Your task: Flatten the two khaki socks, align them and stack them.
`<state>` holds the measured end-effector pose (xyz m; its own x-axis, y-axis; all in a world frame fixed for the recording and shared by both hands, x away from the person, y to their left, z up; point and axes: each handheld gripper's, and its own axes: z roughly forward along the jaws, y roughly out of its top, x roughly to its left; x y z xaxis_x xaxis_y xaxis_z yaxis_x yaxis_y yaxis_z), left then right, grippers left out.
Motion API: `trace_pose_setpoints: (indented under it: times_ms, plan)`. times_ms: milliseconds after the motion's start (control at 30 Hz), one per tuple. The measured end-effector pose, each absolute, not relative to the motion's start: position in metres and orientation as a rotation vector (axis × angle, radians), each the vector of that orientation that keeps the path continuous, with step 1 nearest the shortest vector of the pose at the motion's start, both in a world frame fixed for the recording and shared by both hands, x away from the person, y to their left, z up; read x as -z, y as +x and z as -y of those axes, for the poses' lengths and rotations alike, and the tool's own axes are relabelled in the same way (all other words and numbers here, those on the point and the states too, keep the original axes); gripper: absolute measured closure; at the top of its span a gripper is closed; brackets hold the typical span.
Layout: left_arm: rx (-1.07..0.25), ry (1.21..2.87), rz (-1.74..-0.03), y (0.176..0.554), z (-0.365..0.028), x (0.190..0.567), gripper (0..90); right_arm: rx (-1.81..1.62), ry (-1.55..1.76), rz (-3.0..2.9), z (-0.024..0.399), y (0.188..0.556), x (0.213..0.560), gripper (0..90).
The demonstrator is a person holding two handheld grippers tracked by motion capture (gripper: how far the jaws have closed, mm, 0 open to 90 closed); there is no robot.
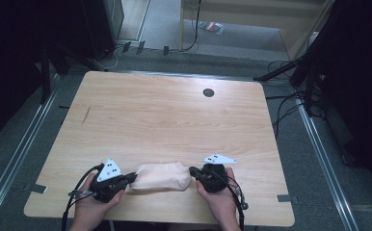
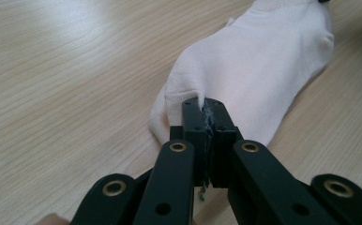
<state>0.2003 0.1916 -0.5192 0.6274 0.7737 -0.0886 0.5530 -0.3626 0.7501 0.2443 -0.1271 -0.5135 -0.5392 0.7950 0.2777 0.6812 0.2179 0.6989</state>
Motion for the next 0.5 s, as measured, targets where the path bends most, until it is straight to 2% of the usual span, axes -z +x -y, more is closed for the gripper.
trace_pose_setpoints:
  times_ms: [333,500]
  plan:
    - [-0.372,2.124,-1.048,0.204,-0.187,0.531,89.6,-1.217,1.403,-2.350,0.119,0.244,0.519,89.7]
    - [-0.404,2.110,-1.033,0.200,-0.188,0.525,89.6,-1.252,1.369,-2.327,0.118,0.241,0.513,89.7]
